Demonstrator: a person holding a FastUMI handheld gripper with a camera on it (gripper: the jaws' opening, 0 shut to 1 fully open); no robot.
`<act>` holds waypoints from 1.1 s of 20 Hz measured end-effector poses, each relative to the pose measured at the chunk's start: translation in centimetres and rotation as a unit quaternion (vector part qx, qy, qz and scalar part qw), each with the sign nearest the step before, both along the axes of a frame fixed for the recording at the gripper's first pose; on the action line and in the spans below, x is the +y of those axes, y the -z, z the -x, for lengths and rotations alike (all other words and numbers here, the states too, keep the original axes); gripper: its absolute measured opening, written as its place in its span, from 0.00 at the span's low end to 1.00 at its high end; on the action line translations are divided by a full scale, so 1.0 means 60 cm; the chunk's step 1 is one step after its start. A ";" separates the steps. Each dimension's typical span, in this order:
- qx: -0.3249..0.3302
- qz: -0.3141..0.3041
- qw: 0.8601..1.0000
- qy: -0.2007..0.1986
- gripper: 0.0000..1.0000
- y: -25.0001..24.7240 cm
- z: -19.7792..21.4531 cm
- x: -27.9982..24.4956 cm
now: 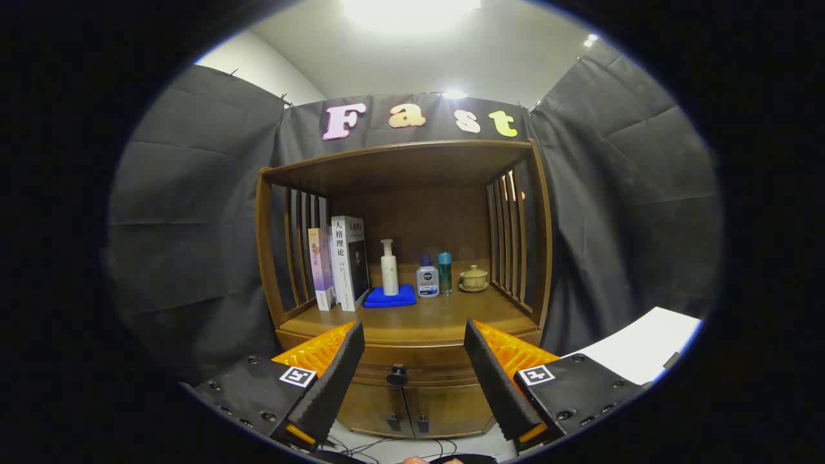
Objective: Pull open the drawer, take out the items inside it, and place them on the countertop above the cabinet.
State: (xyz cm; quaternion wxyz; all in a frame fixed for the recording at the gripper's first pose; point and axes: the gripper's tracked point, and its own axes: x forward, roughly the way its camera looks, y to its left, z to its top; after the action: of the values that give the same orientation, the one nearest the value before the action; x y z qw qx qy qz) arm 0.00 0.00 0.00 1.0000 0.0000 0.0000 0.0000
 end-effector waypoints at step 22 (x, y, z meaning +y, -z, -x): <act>0.041 0.000 0.999 0.005 0.98 0.030 -0.014 -0.006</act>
State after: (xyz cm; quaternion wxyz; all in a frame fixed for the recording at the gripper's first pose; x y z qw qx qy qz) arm 0.86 -0.37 -1.79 0.9991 0.0003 0.0412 -0.0047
